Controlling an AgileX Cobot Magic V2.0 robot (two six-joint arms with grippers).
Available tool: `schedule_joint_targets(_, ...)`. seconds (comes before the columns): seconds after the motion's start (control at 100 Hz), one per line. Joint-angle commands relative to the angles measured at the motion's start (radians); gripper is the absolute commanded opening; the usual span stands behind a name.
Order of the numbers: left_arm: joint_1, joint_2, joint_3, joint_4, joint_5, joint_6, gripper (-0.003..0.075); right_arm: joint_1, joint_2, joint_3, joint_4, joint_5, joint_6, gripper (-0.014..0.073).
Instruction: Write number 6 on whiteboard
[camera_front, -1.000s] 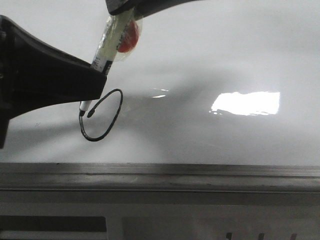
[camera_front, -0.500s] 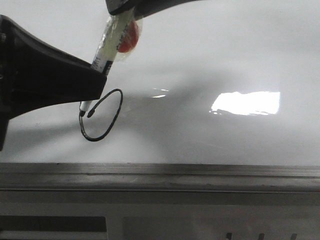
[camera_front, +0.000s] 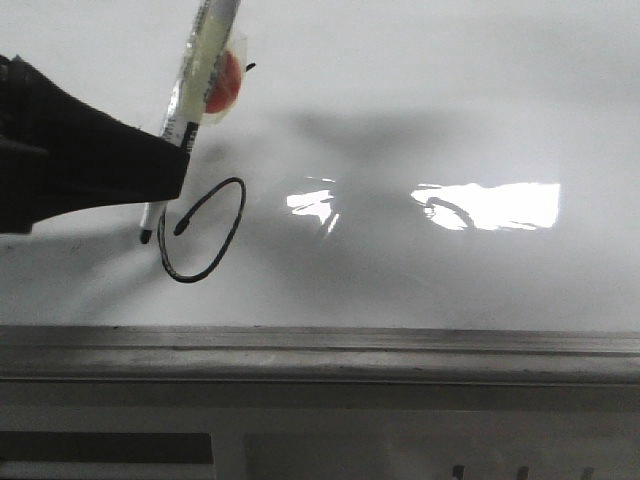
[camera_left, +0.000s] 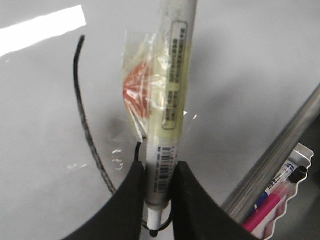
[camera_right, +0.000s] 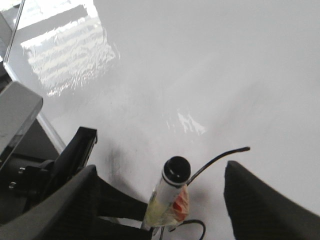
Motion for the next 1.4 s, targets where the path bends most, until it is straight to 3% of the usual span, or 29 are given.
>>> schedule_joint_targets(0.0, 0.004, -0.044, -0.038, -0.138, -0.012, -0.012, -0.0020, 0.003, -0.040, -0.029, -0.002, -0.106, -0.009, 0.0467)
schedule_joint_targets(0.19, 0.078, -0.173, -0.105, -0.256, 0.298, -0.023, -0.0020, 0.003, -0.052, -0.029, -0.002, -0.106, -0.009, 0.0467)
schedule_joint_targets(0.29, 0.133, -0.190, -0.115, -0.389, 0.392, -0.037, -0.0020, 0.003, -0.053, -0.029, -0.002, -0.109, -0.009, 0.0467)
schedule_joint_targets(0.53, 0.150, -0.129, -0.105, -0.491, 0.366, -0.037, -0.0020, 0.003, -0.053, -0.029, -0.002, -0.112, -0.009, 0.0467)
schedule_joint_targets(1.09, 0.150, -0.081, -0.105, -0.492, 0.361, -0.037, -0.0013, 0.003, -0.053, -0.029, -0.002, -0.112, -0.009, 0.0467)
schedule_joint_targets(1.16, 0.150, -0.081, -0.105, -0.492, 0.361, -0.037, 0.0043, 0.003, -0.053, -0.029, -0.002, -0.112, -0.009, 0.0467)
schedule_joint_targets(1.31, 0.150, -0.083, -0.105, -0.490, 0.361, -0.037, 0.0272, 0.003, -0.053, -0.029, -0.002, -0.112, -0.009, 0.0467)
schedule_joint_targets(1.39, 0.150, -0.083, -0.105, -0.491, 0.361, -0.037, 0.0339, 0.003, -0.053, -0.029, -0.002, -0.112, -0.009, 0.0467)
